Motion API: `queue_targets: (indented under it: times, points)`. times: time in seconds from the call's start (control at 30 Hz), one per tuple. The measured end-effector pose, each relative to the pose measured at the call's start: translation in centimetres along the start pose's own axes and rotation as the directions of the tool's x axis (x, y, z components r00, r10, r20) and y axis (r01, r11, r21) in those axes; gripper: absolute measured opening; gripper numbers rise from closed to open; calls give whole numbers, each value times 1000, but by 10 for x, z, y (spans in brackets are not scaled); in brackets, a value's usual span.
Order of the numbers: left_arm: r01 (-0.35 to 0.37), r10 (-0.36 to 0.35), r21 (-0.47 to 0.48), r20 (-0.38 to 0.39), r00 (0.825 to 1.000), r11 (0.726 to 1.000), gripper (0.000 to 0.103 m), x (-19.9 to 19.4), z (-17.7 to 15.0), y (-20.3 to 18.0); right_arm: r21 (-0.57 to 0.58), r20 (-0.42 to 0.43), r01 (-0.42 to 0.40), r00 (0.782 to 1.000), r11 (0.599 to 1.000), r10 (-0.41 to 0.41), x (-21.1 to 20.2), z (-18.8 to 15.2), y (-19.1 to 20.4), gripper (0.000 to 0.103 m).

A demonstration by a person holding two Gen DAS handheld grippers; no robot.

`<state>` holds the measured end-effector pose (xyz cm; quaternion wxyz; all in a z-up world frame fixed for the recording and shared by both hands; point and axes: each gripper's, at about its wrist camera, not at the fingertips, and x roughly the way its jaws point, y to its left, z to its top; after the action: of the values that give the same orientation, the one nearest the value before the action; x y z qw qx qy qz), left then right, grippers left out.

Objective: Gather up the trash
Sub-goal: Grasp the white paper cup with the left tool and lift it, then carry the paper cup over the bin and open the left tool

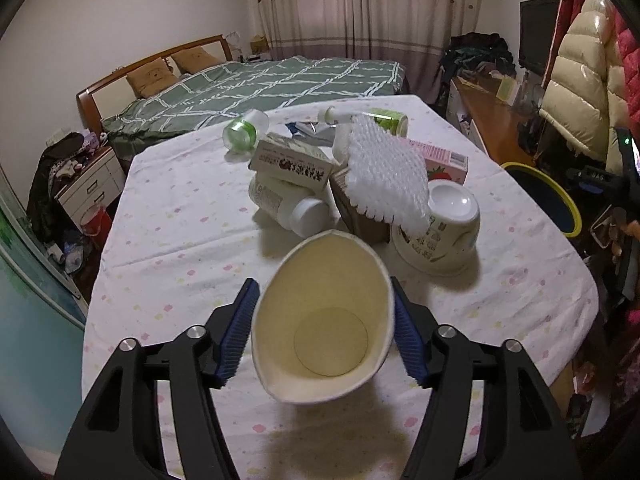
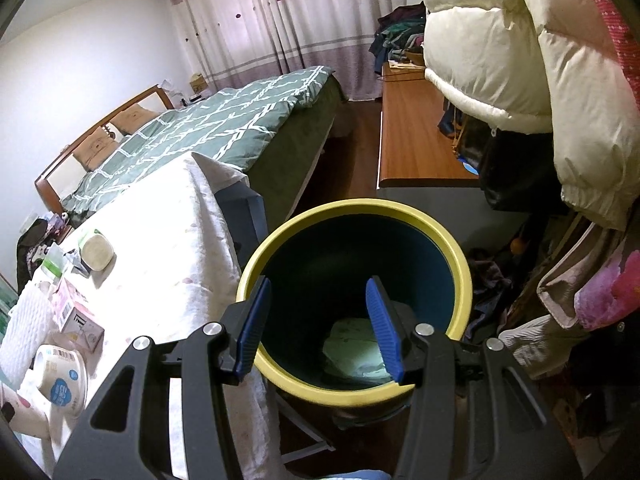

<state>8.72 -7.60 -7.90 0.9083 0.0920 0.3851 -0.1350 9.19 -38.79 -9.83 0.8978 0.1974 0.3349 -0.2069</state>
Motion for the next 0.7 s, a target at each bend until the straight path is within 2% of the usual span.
queue_targets:
  times: [0.07,0.2,0.27,0.4,0.5,0.6,0.7]
  points:
    - [-1,1,4,-6,1000,1000,66,4,-1,-1,-2,0,-5,1000,1000,5,-1,-1,1,48]
    - [21,-21,-17,2,1000,1000,58,3,3,2,0,8,-13,1000,1000,13,-5,-1,0,48]
    - [30,-30,1,23,999,1000,55,-5,7,-1,5,16,-17,1000,1000,17,-10,-1,-3,48]
    - [91,-95,63,59,994,994,54,-32,20,-16,7,34,-28,999,1000,28,-21,-1,-7,48]
    - [134,-147,124,102,984,983,54,-54,36,-38,7,49,-32,998,999,32,-30,-1,-11,48]
    - [228,-256,195,129,958,954,54,-65,59,-70,5,69,-17,997,1000,17,-40,-2,-18,48]
    - [284,-321,246,123,939,927,54,-57,77,-103,8,92,11,996,1000,-11,-50,-2,-27,50]
